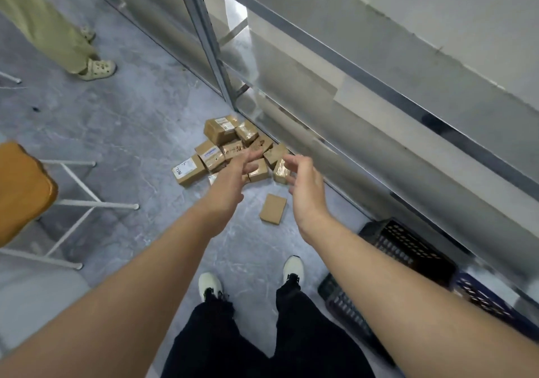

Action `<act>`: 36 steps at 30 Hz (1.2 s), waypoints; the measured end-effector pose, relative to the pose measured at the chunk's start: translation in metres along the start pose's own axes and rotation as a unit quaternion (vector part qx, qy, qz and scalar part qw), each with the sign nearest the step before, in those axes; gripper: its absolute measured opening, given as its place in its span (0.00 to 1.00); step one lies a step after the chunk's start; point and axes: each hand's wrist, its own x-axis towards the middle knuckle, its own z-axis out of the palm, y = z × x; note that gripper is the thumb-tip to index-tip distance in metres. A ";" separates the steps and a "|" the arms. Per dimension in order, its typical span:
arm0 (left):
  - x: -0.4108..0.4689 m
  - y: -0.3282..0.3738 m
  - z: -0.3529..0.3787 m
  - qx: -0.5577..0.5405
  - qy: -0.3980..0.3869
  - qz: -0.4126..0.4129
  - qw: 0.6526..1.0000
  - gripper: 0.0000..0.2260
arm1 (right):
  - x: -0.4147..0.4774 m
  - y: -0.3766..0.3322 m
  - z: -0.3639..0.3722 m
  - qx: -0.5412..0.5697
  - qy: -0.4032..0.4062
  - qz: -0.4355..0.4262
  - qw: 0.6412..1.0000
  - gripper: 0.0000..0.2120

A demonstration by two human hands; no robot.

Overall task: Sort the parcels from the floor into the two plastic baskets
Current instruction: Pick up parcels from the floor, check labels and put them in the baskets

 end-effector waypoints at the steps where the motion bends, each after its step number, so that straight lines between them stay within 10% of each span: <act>1: 0.013 0.001 -0.003 0.006 -0.002 -0.003 1.000 0.21 | 0.010 0.002 0.005 -0.008 0.007 0.008 1.000 0.23; 15: 0.208 -0.046 -0.061 0.048 -0.123 -0.076 0.988 0.19 | 0.145 0.094 0.093 0.033 0.167 0.133 0.976 0.26; 36: 0.445 -0.305 0.006 0.081 -0.037 -0.181 0.980 0.15 | 0.390 0.384 0.062 -0.002 0.155 0.267 0.951 0.19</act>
